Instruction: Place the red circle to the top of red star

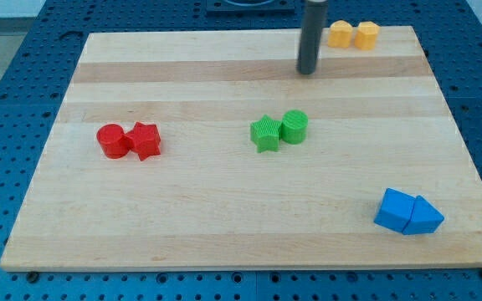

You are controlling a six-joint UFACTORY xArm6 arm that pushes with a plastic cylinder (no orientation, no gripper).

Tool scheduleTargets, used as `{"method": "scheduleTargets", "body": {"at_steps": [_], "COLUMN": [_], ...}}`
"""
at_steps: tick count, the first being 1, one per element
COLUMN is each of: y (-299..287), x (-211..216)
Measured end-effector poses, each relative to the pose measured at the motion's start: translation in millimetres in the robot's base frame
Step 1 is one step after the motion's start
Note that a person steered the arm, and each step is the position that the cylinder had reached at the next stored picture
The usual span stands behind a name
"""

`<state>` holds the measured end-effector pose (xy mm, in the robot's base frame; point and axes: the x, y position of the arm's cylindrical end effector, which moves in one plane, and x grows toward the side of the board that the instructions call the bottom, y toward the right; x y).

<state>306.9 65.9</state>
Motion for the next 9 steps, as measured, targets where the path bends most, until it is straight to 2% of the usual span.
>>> {"method": "scheduleTargets", "body": {"at_steps": [1,2,4,5,6,8,9], "y": [-57,-89,-115,-149,-209,-263,-302], "x": [26,64,137,174,191,158,169]}}
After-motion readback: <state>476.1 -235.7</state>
